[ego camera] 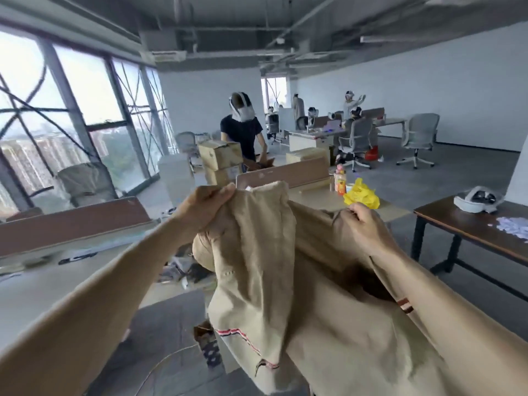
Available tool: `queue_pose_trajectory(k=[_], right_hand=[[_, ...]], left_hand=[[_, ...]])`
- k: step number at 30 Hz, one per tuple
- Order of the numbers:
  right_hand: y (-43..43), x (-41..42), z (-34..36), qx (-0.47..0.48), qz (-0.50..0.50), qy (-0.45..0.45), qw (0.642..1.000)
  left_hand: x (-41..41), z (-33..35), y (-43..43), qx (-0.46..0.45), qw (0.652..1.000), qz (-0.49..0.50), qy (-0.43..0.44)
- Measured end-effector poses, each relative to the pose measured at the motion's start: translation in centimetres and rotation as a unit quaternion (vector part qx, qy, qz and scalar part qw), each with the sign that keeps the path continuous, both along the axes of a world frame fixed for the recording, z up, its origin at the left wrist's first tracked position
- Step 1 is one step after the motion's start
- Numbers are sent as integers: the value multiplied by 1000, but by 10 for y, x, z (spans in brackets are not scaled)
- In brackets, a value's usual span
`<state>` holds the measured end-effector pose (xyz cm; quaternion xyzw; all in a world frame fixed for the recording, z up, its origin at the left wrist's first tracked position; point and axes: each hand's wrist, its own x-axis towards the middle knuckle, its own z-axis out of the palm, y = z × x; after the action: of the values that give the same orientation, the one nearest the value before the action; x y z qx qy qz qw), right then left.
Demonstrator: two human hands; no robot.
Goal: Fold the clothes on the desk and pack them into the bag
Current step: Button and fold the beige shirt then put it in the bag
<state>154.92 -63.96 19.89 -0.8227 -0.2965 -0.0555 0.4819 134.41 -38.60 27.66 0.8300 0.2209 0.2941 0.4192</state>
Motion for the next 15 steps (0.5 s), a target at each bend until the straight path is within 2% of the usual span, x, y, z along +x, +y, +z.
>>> queue_pose_trajectory(k=[3,5,9,11,13,15], right_hand=[[68,-54,38,27,70,-5,997],[110,-102,61,26,125,3,992],[187,-193,91,-1,256,16,967],[213,-240,111,29,295,-9,955],[228,-295,132,72,333,-60,938],[237,-348,147,61,421,-80,902]], left_hand=[[-78,38,22,-134,988,0,-80],[-131,53,35,-181,976,3,-124],[-222,65,54,-215,946,51,-236],[-258,65,60,-238,923,87,-289],[-286,63,63,-244,910,108,-316],[-309,60,60,-240,910,115,-319]])
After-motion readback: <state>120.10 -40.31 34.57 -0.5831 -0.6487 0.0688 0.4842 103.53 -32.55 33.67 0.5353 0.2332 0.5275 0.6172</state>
